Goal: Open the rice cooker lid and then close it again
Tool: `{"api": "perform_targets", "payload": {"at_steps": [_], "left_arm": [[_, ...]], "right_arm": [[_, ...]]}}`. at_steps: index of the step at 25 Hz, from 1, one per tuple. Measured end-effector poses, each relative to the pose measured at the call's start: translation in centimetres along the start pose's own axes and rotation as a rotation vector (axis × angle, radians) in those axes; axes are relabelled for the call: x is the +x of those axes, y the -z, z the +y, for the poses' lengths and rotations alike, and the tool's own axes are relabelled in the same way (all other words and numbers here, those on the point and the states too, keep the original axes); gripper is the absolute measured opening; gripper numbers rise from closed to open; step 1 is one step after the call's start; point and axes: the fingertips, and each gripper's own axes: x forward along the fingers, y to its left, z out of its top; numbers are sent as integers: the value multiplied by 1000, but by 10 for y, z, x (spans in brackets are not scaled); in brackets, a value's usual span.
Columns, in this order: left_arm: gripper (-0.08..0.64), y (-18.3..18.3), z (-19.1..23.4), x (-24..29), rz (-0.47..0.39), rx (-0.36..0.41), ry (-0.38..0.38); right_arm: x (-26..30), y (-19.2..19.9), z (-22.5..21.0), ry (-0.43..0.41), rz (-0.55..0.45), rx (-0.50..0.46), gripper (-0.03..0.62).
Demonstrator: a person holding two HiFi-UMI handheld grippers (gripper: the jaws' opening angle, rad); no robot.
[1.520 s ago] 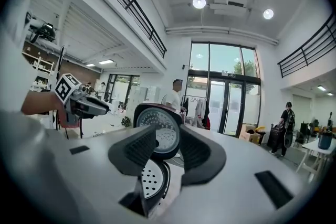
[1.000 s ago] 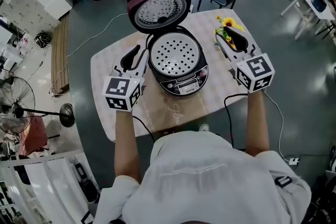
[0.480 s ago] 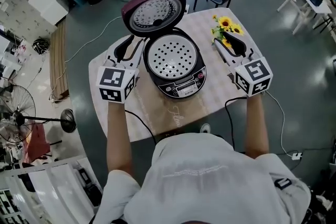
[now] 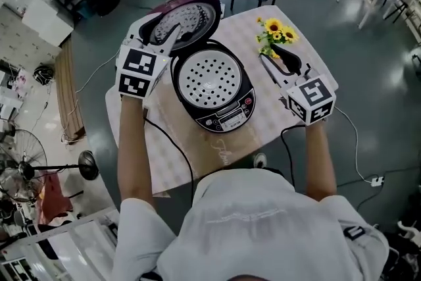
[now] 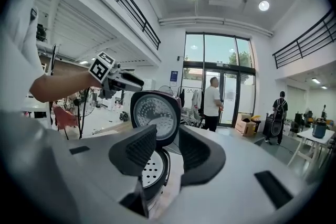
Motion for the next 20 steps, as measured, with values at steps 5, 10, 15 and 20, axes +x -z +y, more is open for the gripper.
{"api": "perform_targets", "payload": {"at_steps": [5, 10, 15, 20], "left_arm": [[230, 8, 14, 40, 93, 128, 74], [239, 19, 29, 63, 159, 174, 99], [238, 19, 37, 67, 163, 150, 96], [238, 24, 39, 71, 218, 155, 88]], "right_arm": [[5, 12, -3, 5, 39, 15, 152], [15, 21, 2, -11, 73, 9, 150], [17, 30, 6, -16, 95, 26, 150], [14, 31, 7, -16, 94, 32, 150]]}}
